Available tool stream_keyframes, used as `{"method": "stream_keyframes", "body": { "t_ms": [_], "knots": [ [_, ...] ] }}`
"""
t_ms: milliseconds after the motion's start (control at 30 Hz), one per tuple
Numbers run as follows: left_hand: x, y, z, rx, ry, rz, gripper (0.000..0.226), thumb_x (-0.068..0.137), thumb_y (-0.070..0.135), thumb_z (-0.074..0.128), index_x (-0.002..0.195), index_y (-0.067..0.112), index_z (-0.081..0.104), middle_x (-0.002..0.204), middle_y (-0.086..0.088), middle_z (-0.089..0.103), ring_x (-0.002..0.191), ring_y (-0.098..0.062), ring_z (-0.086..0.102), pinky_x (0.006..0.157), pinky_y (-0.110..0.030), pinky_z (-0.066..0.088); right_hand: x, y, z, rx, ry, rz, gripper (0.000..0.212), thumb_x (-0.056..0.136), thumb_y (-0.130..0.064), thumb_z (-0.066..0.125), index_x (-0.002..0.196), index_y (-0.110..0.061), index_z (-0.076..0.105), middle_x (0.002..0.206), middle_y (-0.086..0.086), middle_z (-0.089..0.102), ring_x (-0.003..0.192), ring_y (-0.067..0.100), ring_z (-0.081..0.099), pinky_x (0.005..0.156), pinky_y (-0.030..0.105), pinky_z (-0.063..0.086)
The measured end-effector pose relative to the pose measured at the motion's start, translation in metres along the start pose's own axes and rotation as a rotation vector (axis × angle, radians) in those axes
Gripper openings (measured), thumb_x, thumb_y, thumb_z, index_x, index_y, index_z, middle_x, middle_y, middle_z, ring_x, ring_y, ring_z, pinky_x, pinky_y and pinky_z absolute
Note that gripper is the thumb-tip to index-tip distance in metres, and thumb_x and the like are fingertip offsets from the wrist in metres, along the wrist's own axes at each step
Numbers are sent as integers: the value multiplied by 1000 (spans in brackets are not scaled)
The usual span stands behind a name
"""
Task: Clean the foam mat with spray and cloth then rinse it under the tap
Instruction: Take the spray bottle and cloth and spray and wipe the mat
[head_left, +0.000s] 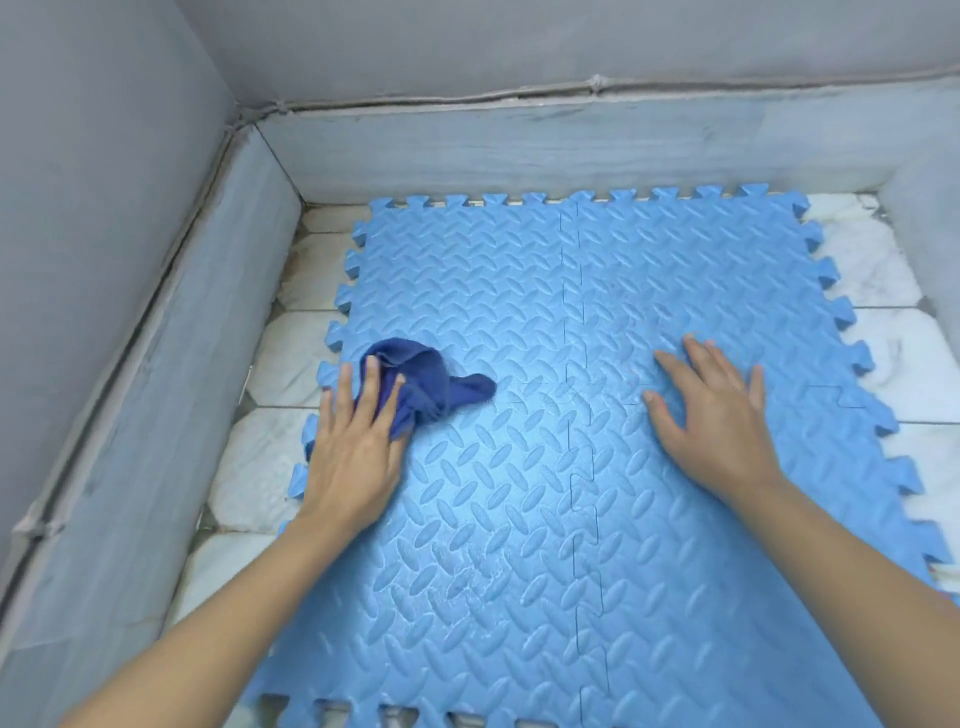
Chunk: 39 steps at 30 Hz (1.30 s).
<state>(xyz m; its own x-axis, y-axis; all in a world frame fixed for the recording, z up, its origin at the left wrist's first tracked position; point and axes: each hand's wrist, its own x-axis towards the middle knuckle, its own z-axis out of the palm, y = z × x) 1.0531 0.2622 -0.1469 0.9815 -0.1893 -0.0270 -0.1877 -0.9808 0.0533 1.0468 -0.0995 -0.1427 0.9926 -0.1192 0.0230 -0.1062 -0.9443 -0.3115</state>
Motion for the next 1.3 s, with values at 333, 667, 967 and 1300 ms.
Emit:
{"method": "stream_keyframes", "body": {
  "t_ms": [333, 667, 967, 1300],
  "knots": [
    [129, 121, 2, -350, 61, -109, 52, 102, 30, 29, 151, 13, 25, 161, -8, 11, 148, -27, 3, 120, -41, 4, -42, 50, -6, -100, 269, 463, 53, 92, -47, 37, 132, -16, 51, 146, 9, 47, 136, 31, 40, 112, 67, 15],
    [177, 254, 12, -199, -65, 654, 58, 97, 37, 27, 152, 22, 17, 161, 0, 11, 148, -18, 6, 119, -37, 3, -41, 51, -6, -136, 257, 463, 53, 92, -48, 38, 132, -16, 52, 146, 7, 48, 135, 29, 41, 111, 64, 19],
    [268, 292, 4, -222, -74, -26, 56, 101, 37, 26, 153, 18, 14, 162, -4, 3, 148, -28, -2, 119, -44, -1, -41, 53, -3, -176, 270, 477, 52, 91, -45, 41, 130, -15, 57, 144, 8, 51, 136, 29, 42, 112, 63, 21],
    [279, 272, 7, -217, -35, 332, 55, 99, 24, 37, 151, 12, 22, 160, -9, 14, 147, -29, 11, 117, -43, 10, -39, 52, -6, -169, 268, 475, 49, 92, -44, 44, 130, -16, 58, 144, 7, 51, 136, 29, 43, 112, 62, 23]
  ]
}}
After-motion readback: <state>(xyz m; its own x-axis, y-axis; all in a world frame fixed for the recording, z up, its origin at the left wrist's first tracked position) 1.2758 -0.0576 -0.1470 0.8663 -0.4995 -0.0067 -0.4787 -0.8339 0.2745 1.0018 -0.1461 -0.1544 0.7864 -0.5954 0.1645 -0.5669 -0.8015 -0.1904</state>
